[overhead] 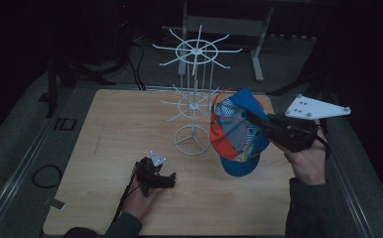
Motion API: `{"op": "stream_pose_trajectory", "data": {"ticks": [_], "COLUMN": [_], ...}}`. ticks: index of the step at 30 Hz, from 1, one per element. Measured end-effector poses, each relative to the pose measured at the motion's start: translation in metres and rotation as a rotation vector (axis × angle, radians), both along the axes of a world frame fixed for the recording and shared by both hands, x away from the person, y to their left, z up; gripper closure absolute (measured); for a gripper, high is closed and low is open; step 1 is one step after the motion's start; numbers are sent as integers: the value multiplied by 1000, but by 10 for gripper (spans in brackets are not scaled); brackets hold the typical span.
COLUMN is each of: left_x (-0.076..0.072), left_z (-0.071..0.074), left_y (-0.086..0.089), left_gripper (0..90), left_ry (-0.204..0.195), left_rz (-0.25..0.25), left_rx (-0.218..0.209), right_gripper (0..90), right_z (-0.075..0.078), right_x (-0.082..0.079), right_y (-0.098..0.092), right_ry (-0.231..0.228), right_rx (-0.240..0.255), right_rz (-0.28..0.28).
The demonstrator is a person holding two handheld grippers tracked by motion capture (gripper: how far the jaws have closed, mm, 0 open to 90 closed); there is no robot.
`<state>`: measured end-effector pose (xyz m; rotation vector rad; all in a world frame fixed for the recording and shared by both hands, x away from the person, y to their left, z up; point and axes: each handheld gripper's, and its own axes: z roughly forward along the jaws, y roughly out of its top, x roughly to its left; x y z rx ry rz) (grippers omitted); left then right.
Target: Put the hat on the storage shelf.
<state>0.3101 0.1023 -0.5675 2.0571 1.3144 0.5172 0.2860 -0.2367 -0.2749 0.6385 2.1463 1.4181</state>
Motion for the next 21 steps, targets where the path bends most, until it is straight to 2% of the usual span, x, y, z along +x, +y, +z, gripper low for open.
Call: {"op": "stream_pose_trajectory", "data": {"ticks": [17,21], "left_x": [0,0], "left_z": [0,0], "left_y": [0,0], "left_gripper": [26,27], "left_ry": [0,0], "left_rz": [0,0], "left_rx": [0,0], "right_gripper": [883,882], "right_z": [5,7], "right_x": [7,8], "right_y": [-4,-6], "right_ry": [-14,-25], "right_rx": [53,78], "right_rz": [2,0]}}
